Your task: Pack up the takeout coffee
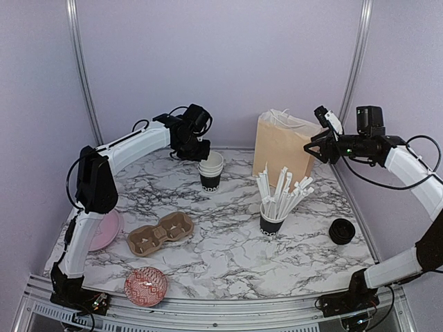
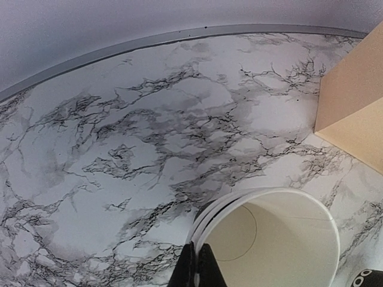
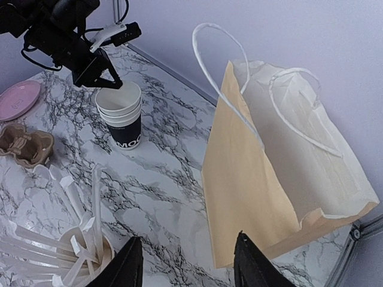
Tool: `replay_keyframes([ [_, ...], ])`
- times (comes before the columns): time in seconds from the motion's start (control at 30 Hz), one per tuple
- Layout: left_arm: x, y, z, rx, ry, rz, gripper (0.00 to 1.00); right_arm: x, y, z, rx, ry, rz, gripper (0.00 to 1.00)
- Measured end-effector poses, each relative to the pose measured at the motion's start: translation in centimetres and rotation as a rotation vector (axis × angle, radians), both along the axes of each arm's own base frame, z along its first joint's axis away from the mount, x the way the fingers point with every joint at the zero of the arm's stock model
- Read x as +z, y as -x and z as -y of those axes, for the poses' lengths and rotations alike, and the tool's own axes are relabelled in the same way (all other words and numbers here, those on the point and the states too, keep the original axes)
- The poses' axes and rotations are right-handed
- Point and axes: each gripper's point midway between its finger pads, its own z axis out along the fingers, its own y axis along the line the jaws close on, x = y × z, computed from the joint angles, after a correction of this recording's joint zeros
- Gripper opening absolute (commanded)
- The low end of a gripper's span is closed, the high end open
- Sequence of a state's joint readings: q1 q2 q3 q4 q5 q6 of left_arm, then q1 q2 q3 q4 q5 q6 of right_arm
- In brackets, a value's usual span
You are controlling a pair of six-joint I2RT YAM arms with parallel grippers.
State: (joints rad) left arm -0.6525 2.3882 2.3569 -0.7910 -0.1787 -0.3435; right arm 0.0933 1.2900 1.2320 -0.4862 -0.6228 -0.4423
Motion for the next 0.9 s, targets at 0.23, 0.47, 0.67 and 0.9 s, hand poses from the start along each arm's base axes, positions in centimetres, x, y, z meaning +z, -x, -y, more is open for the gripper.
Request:
replay_keyframes([
  [0.23,2.9,0.6,-5.1,0.055,-0.053,0.027,0.0,-0.1,0.1,-0.3,0.02,-0.011,-0.009,0.5],
  [0.47,6.7,0.3,-12.5,0.162,-0.111,0.07,0.0,-0.7,-0.1,-0.4,0.025,-0.013,-0.025,0.5],
  [0.67,6.5,1.1,-15.2,0.198,-0.197,0.04,0.0,-0.8,-0.2,-0.6,0.036,-0.02,-0.036,0.49],
  [0.9,4.7,2.1,-16.4,0.187,-0.148,-0.067,0.0,-0.9,-0.3,-0.8,0.045,-0.026,-0.048,0.49],
])
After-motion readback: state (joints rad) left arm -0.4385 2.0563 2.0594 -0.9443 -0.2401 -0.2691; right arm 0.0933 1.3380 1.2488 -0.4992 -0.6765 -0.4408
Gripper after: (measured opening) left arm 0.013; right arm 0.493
